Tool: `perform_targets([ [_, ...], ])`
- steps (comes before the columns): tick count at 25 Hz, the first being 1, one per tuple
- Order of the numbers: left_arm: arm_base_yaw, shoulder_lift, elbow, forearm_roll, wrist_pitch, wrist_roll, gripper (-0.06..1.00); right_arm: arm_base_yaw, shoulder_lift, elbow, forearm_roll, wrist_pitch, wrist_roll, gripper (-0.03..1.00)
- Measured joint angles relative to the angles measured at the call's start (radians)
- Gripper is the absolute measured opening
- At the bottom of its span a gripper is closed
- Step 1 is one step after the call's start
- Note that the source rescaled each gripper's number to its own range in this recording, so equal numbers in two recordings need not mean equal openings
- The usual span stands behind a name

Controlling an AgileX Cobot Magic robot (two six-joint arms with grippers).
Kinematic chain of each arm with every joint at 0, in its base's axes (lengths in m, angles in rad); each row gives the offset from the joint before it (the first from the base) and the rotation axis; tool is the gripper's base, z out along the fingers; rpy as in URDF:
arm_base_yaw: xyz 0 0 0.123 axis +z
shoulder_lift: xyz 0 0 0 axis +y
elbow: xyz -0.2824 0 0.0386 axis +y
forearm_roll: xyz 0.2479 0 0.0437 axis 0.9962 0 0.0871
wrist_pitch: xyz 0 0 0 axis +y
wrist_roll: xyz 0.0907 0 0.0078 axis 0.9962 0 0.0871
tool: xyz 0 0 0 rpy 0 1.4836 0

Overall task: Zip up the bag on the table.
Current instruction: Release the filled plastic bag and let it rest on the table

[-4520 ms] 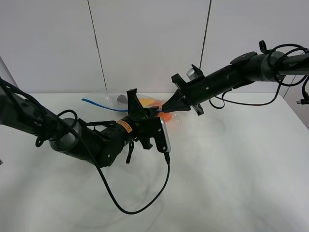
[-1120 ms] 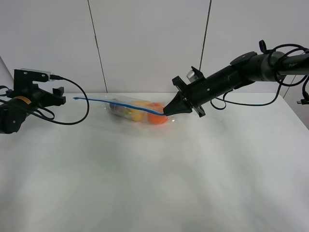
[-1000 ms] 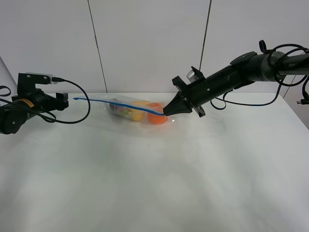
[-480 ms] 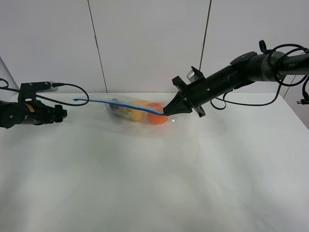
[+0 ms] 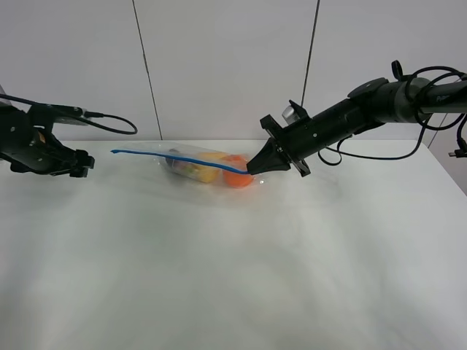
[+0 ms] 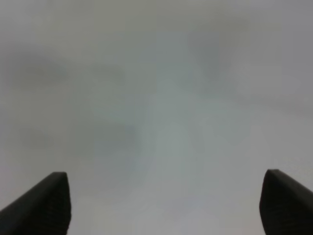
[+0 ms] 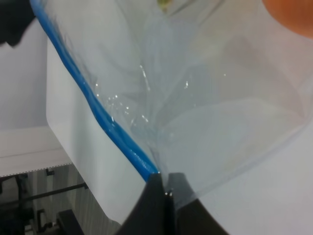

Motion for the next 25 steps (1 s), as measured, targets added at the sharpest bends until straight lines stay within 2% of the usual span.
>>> perform_targets([
  [2, -0.018, 0.0, -0.047, -0.108, 0.126, 0.1, 0.86, 0.0, 0.0, 0.0, 0.0, 0.0, 0.0, 0.0],
  [5, -0.019, 0.0, -0.132, -0.334, 0.33, 0.277, 0.86, 0.0, 0.0, 0.0, 0.0, 0.001, 0.0, 0.0],
  [7, -0.018, 0.0, -0.183, -0.436, 0.46, 0.349, 0.86, 0.0, 0.0, 0.0, 0.0, 0.001, 0.0, 0.0],
  [9, -0.018, 0.0, -0.23, -0.486, 0.553, 0.38, 0.86, 0.0, 0.0, 0.0, -0.002, 0.002, 0.0, 0.0],
  [12, -0.018, 0.0, -0.282, -0.5, 0.628, 0.379, 0.87, 0.0, 0.0, 0.0, -0.02, 0.006, 0.0, 0.0],
  [16, -0.018, 0.0, -0.314, -0.493, 0.706, 0.351, 0.97, 0.0, 0.0, 0.0, -0.046, 0.015, 0.0, 0.0],
  [21, -0.012, -0.005, -0.315, -0.391, 0.8, 0.314, 1.0, 0.0, 0.0, 0.0, -0.051, 0.015, 0.0, 0.0],
  [25, 0.01, -0.045, -0.309, -0.37, 0.808, 0.301, 1.0, 0.0, 0.0, 0.0, -0.052, 0.015, 0.0, 0.0],
])
